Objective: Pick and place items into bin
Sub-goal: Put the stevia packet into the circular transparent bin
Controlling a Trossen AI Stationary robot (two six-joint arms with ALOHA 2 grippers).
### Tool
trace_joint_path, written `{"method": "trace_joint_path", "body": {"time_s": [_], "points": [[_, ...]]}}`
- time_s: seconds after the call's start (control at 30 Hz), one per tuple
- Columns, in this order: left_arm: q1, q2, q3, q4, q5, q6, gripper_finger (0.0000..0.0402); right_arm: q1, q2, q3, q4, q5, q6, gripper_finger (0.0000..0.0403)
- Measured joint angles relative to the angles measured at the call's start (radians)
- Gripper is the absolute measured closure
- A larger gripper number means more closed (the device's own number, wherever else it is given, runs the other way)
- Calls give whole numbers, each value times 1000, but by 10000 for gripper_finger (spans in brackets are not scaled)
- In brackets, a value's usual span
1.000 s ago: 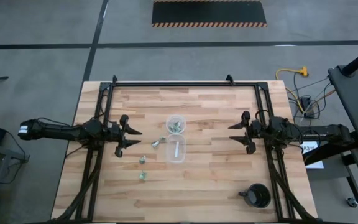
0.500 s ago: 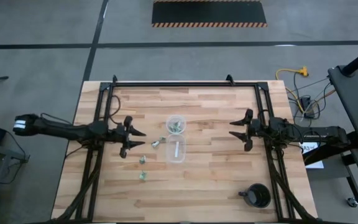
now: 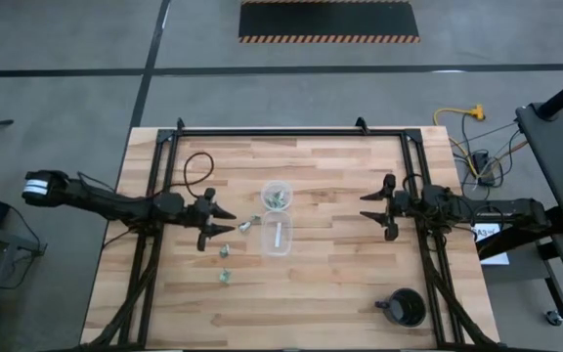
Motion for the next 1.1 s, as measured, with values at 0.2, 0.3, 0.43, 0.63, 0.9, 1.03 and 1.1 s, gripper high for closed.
{"method": "trace_joint_path", "body": {"time_s": [0.2, 0.3, 0.43, 0.63, 0.9, 1.03, 1.1], "points": [[0, 75, 3, 100, 0, 0, 253, 0, 2, 0, 11, 1, -11, 207], [0, 110, 3, 104, 0, 1, 253, 0, 2, 0, 9, 1, -12, 207], [0, 159, 3, 105, 0, 1, 253, 0, 2, 0, 9, 1, -12, 207], [0, 196, 7, 119, 1, 4, 253, 0, 3, 0, 9, 1, -12, 206], [-6, 227, 58, 115, 157, 27, 253, 0, 3, 0, 8, 1, -12, 206], [-41, 255, 81, 112, 161, 33, 253, 0, 3, 0, 8, 1, -12, 207], [-60, 269, 100, 105, 162, 34, 253, 0, 3, 0, 7, 2, -12, 207]]}}
